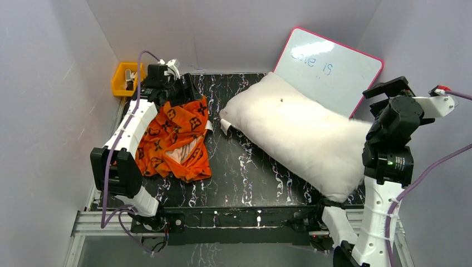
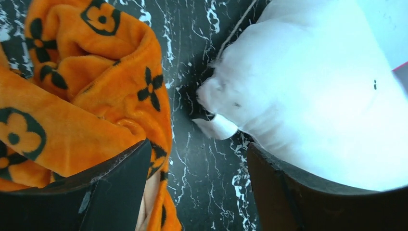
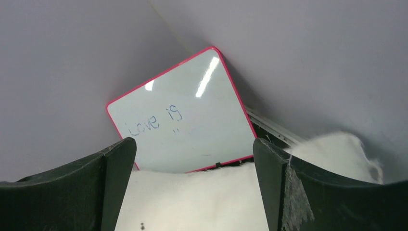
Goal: Remove the pillowcase from the pillow
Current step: Move the pillow to the center of the board, then adjust the pillowcase at the center of the board.
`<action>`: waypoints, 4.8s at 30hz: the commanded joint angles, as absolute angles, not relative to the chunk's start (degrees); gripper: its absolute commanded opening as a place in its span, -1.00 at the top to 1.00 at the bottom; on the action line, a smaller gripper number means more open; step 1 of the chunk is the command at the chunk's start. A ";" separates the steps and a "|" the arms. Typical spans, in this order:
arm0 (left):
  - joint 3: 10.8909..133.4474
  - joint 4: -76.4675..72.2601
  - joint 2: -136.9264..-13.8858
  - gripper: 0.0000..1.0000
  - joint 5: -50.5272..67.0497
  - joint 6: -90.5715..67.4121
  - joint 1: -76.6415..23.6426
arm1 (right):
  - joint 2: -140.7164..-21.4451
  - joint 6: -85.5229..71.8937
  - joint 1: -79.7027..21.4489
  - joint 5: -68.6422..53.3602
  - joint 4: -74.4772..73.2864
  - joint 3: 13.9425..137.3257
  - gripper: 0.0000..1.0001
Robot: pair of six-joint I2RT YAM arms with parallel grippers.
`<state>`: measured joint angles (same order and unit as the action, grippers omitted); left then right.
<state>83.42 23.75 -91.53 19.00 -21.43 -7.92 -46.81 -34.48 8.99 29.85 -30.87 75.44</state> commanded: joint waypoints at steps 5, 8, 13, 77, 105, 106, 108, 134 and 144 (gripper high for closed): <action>87.61 24.24 -95.99 -0.44 20.95 -20.93 -11.99 | -55.80 -28.06 9.16 20.77 -35.95 91.79 -0.97; 88.69 22.09 -99.75 -0.45 19.16 -21.13 -16.18 | -59.50 -27.66 9.12 8.40 -35.16 92.01 -0.97; 93.52 18.34 -108.50 -0.45 16.56 -23.69 -21.03 | -62.56 -26.72 8.93 -7.01 -32.50 87.98 -0.97; 84.89 25.02 -81.60 -0.97 7.08 -24.65 -19.78 | -83.24 -10.02 -30.32 10.93 -26.55 89.88 -0.97; 98.27 24.38 -113.58 -0.97 23.50 -8.91 -10.35 | -106.70 -39.43 -65.47 -1.40 -5.40 74.59 -0.92; 98.21 25.17 -114.99 -0.97 22.57 -8.42 -10.63 | -106.53 -40.25 -65.98 -1.09 -4.70 73.77 -0.92; 97.32 26.02 -115.99 -0.97 19.73 -8.14 -10.68 | -106.45 -41.35 -66.78 -0.30 -3.82 72.57 -0.92; 96.87 25.98 -108.16 1.00 18.46 -13.41 -0.10 | -109.05 -36.80 -63.17 8.90 -1.78 74.20 1.00; 117.74 24.83 -109.53 1.00 25.08 -20.07 1.93 | -104.93 -22.19 -44.34 8.66 -10.61 95.26 1.00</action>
